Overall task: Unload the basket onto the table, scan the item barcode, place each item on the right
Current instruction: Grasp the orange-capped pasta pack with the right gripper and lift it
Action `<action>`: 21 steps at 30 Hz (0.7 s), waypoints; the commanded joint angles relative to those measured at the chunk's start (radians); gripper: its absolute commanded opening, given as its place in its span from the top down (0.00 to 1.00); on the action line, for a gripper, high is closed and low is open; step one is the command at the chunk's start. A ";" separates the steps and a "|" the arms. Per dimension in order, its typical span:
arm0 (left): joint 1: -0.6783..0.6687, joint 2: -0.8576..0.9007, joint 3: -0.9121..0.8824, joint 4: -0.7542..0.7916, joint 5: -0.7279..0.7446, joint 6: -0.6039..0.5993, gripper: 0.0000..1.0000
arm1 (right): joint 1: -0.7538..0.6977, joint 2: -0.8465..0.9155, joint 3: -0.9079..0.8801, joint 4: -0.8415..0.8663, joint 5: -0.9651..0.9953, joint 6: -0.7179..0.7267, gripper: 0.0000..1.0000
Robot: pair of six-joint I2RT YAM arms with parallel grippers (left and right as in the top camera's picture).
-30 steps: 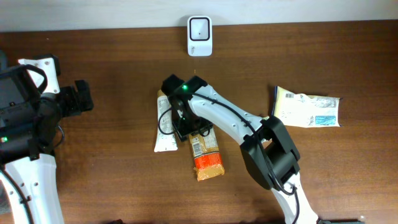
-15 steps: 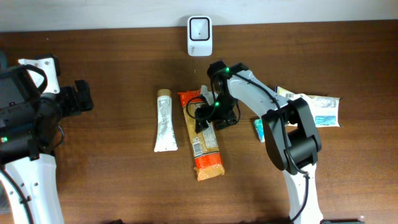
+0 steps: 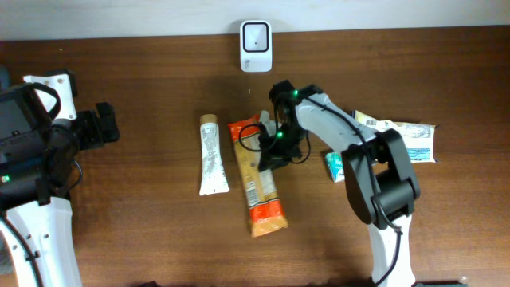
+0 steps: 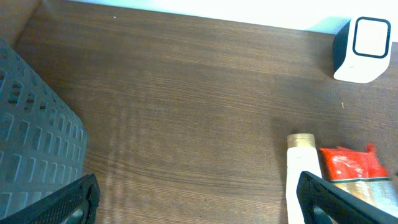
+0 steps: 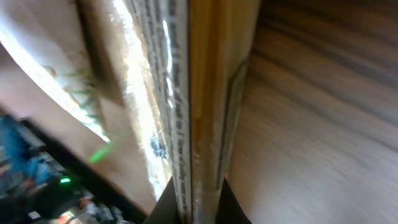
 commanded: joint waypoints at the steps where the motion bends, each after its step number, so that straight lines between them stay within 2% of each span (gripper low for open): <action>1: 0.001 -0.006 0.005 0.002 -0.007 -0.005 0.01 | 0.007 -0.104 0.180 -0.174 0.385 0.069 0.96; 6: 0.001 -0.006 0.005 0.002 -0.007 -0.005 0.01 | 0.149 -0.076 0.219 -0.241 0.689 0.225 0.96; 8: 0.001 -0.006 0.005 0.002 -0.007 -0.005 0.01 | 0.214 -0.022 0.219 -0.227 0.722 0.245 0.96; 9: 0.001 -0.006 0.005 0.002 -0.007 -0.005 0.01 | 0.240 0.013 0.219 -0.216 0.721 0.246 0.92; 10: 0.001 -0.006 0.005 0.002 -0.007 -0.005 0.01 | 0.259 0.043 0.219 -0.209 0.713 0.245 0.83; 11: 0.001 -0.006 0.005 0.002 -0.006 -0.005 0.01 | 0.274 0.071 0.219 -0.202 0.693 0.241 0.60; 12: 0.001 -0.006 0.005 0.002 -0.007 -0.006 0.01 | 0.280 0.085 0.219 -0.198 0.678 0.240 0.48; 16: 0.001 -0.006 0.005 0.002 -0.007 -0.005 0.01 | 0.264 0.088 0.223 -0.183 0.649 0.149 0.34; 21: 0.001 -0.006 0.005 0.002 -0.007 -0.005 0.01 | 0.162 0.088 0.221 -0.166 0.425 -0.026 0.29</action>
